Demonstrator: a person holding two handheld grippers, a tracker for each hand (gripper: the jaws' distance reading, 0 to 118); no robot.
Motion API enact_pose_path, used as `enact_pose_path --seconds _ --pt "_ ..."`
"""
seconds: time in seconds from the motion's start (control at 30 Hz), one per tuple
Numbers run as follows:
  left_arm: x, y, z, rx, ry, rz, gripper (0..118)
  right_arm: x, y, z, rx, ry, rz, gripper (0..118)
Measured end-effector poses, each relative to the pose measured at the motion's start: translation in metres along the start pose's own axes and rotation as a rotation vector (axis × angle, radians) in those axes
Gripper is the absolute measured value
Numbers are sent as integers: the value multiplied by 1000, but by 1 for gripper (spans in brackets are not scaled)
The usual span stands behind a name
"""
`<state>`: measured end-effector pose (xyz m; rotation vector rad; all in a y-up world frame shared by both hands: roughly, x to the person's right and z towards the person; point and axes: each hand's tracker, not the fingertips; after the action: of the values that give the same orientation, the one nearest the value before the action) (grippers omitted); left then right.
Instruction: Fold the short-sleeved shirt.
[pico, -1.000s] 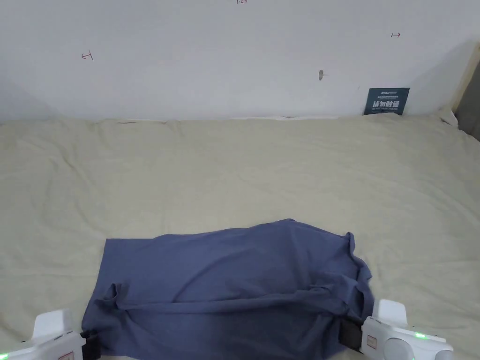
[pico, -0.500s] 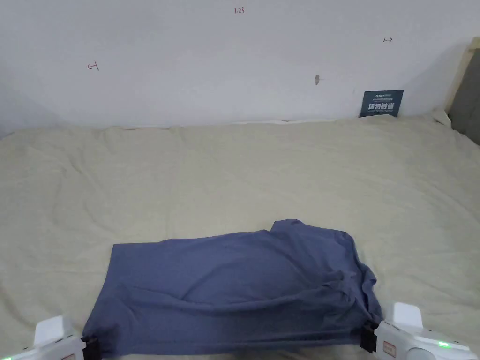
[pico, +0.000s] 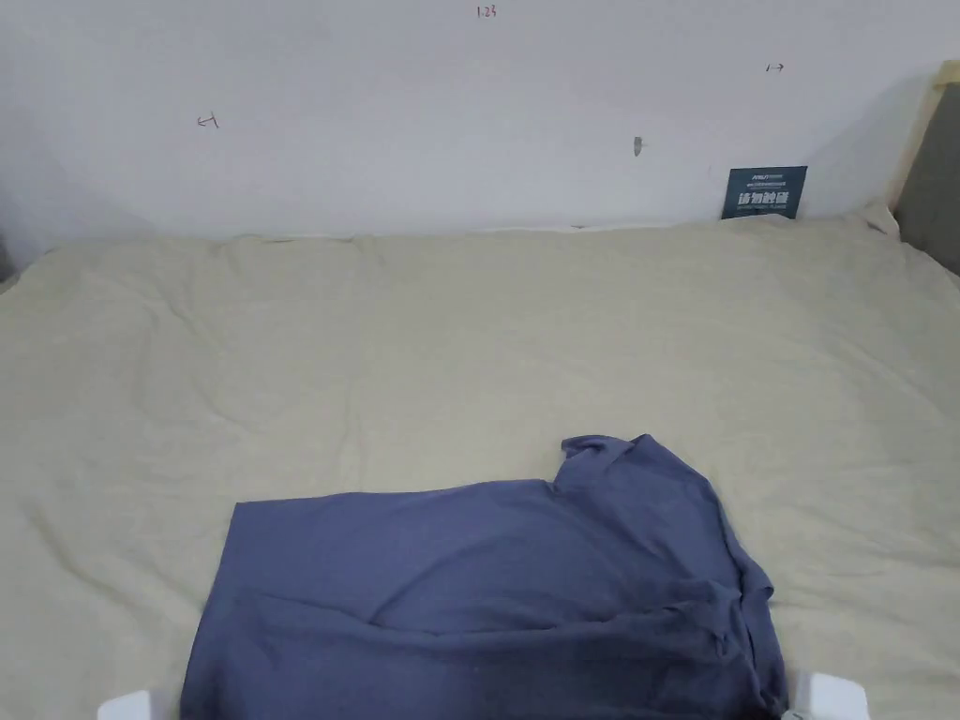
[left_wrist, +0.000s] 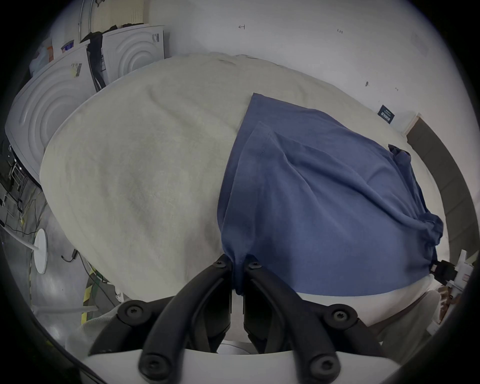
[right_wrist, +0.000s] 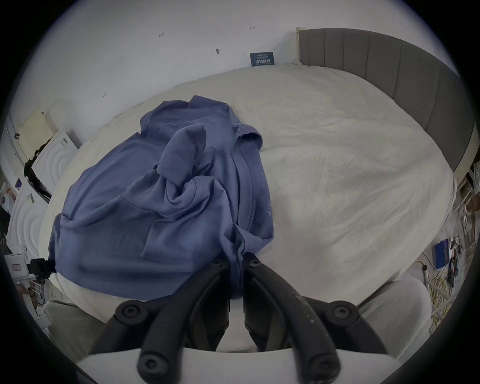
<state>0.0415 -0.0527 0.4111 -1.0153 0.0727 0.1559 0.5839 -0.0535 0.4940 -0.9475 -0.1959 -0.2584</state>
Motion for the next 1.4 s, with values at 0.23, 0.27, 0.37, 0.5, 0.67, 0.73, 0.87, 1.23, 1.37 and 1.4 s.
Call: enact_pose_path --seconds 0.23,0.27,0.37,0.5,0.67,0.73,0.87,1.23,1.37,1.4 --pt "20 9 33 8 38 -68 93 -12 14 23 28 -37 50 68" --pt "22 14 43 25 34 -72 107 -15 20 33 71 -37 84 85" --pt "29 39 80 222 -28 -62 112 -26 47 72 227 -37 104 109" --pt "61 70 144 493 -73 -83 112 -45 85 131 478 -18 149 108" --pt "86 92 180 786 -106 -106 112 -79 111 192 738 -31 189 109" --pt "103 94 198 850 -133 -122 105 -85 113 203 808 -23 199 106" --pt "118 95 202 895 -158 -149 15 -95 113 209 864 -24 219 41" --pt "124 105 176 785 -173 -213 0 -95 127 187 830 22 221 1" --pt "109 139 139 659 -185 -190 0 -100 138 172 810 20 233 1" --pt "107 151 131 618 -186 -189 0 -101 141 168 804 20 235 1"
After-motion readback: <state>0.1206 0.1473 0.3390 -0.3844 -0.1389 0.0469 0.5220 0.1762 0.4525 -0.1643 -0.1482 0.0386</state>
